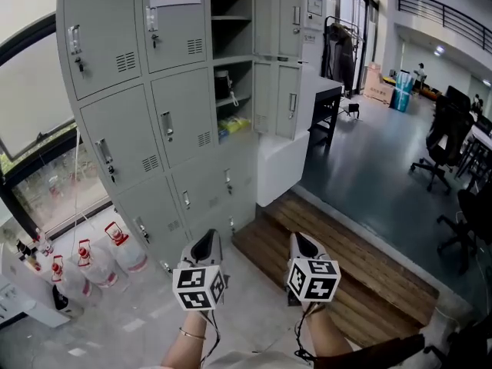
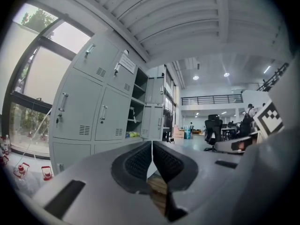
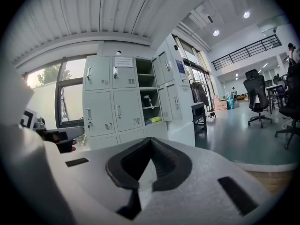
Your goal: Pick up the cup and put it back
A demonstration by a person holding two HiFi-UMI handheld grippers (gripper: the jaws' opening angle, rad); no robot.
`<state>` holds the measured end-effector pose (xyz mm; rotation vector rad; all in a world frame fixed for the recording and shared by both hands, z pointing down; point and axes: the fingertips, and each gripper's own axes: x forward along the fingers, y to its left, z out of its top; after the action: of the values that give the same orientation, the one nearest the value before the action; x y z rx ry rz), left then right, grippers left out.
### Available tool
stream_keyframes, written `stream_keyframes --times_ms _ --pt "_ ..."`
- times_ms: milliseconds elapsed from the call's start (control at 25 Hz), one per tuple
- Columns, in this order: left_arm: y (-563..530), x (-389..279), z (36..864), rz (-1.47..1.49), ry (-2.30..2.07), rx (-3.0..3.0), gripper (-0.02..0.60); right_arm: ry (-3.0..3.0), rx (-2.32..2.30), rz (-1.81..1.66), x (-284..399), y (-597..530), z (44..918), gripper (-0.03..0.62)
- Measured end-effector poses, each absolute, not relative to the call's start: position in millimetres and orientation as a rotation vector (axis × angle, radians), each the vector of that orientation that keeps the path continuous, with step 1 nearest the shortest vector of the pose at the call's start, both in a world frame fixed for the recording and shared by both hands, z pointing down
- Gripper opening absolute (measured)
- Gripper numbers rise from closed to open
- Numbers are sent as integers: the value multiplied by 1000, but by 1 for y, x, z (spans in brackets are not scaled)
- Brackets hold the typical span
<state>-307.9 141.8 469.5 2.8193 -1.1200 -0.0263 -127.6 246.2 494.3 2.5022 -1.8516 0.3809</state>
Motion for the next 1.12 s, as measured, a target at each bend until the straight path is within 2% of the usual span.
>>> stream_keyframes --times_ms 240,680,1120 --pt "109 -270 471 -3 -1146 2823 12 -1894 2450 376 -87 198 498 -9" --pt "44 -236 490 26 -1176 2774 12 -1959 2376 388 -62 121 512 -8" --pt "-81 -152 478 -59 -1177 2779 12 -1967 2354 327 13 0 503 -8"
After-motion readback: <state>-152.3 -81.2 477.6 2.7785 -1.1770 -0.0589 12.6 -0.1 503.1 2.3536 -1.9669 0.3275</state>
